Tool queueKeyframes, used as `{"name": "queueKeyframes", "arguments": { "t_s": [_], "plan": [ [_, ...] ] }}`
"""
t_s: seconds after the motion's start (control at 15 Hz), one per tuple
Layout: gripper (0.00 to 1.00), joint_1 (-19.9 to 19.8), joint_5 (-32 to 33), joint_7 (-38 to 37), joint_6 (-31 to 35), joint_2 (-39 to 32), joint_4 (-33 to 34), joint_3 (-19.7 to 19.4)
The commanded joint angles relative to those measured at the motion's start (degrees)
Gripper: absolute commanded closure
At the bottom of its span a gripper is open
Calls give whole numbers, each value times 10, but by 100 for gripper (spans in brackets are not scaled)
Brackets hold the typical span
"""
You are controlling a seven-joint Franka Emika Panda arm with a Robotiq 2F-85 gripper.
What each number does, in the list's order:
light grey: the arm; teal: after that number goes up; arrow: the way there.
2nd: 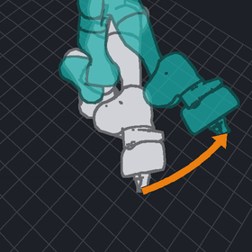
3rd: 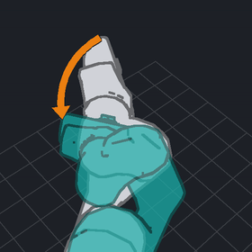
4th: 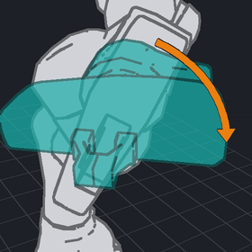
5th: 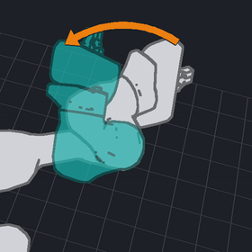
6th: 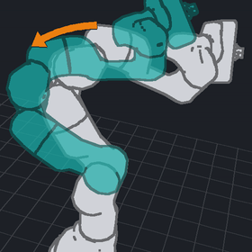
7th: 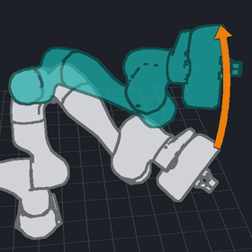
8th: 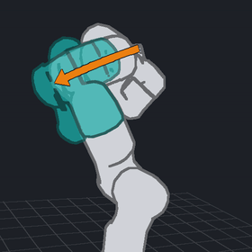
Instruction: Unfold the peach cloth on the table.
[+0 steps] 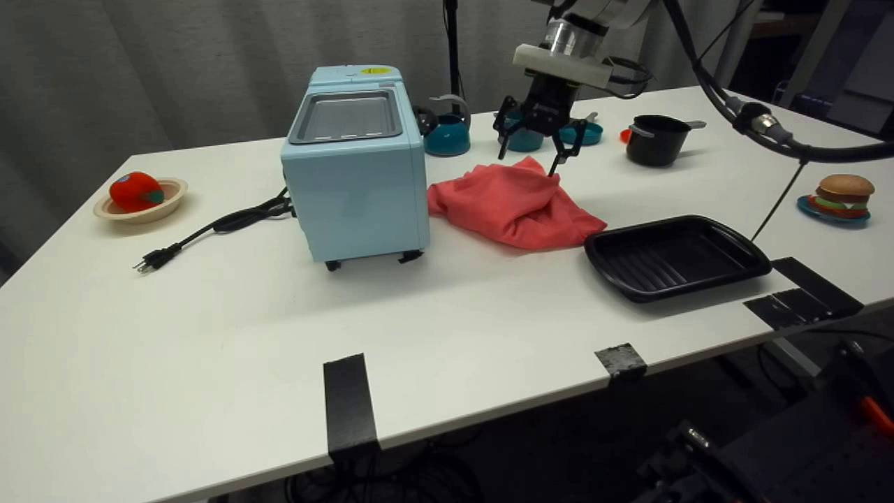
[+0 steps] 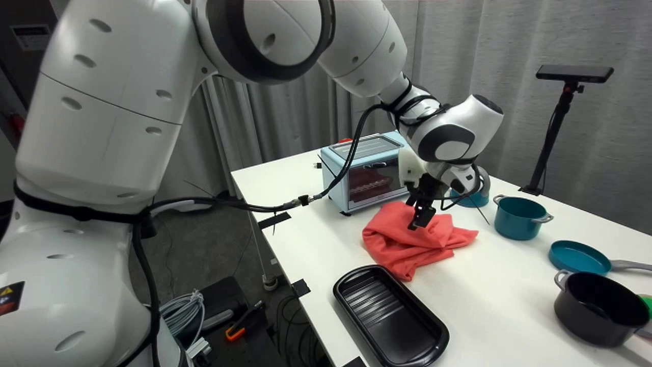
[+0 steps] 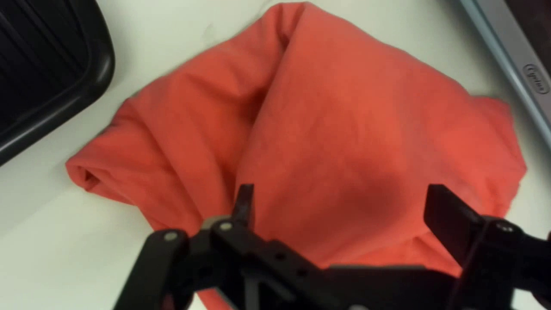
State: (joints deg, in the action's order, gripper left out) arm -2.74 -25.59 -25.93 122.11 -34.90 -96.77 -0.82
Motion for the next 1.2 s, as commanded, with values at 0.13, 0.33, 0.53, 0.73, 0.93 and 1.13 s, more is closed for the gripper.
{"name": "queueKeyframes", "arguments": {
  "t_s": [0.13,0.33,0.53,0.73,0.93,1.13],
  "plan": [
    [0,11,27,-75,-23,-69,77,-24],
    [0,4,25,-91,-27,-85,105,-30],
    [0,1,30,-110,-54,-99,129,-35],
    [28,4,33,-121,-88,-103,130,-35],
    [47,4,35,-125,-123,-105,136,-35],
    [70,2,34,-123,-141,-98,136,-35]
  ]
}}
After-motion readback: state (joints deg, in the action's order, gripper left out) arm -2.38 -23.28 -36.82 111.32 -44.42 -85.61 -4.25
